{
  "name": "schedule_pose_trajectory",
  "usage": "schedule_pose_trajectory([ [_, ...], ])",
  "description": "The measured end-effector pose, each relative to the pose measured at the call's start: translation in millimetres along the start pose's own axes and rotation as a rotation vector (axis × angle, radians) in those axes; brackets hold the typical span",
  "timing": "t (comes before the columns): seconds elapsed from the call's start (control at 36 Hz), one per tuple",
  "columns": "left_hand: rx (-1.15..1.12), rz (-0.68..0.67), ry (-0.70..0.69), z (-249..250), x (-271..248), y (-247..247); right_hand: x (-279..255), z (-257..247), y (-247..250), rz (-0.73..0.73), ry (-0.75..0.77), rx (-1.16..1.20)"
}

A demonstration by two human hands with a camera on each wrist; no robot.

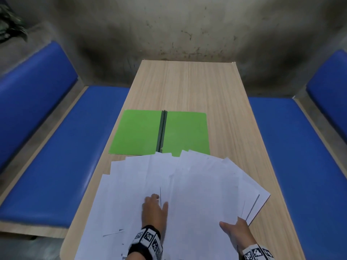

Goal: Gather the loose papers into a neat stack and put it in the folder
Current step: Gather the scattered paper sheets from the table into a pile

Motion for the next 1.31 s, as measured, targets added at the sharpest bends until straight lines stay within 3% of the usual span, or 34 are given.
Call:
schedule_pose_trajectory([
  [0.06, 0.102, 0.098, 0.078, -13.5, 13.2, 13.4, -2.6, -1.5, 2.5, 0.006, 0.004, 0.012],
  [0.19, 0.133, 0.048, 0.212, -39.3, 39.7, 31.7, -1.6, 1.0, 3.0, 0.015, -0.007, 0.011],
  [0.42, -0.173, -0.078, 0.269, -31.7, 51.1, 42.2, 5.1, 7.3, 4.3, 0.038, -0.047, 0.021],
  [0.64, -0.218, -0.143, 0.201, -31.4, 46.5, 44.0, 1.2, 1.6, 3.4, 0.057, -0.020, 0.023],
  [0.92, -0.292, -0.046, 0.134, -38.3, 51.2, 66.0, 12.7, 14.3, 7.0, 0.058, -0.062, 0.021],
  [1.31, -0.346, 0.051, 0.194, -66.3, 57.3, 109.5, 11.4, 10.5, 7.4, 0.087, 0.002, 0.041],
])
Point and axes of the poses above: each hand's wrist, its own x-axis towards the middle knuckle, its own y-axis out of the back of the hand, z = x × y, the point moved 5 cm from there along x, towards the middle knuckle, and after that the axes turned 5 degrees about z, right-handed, at the moved point
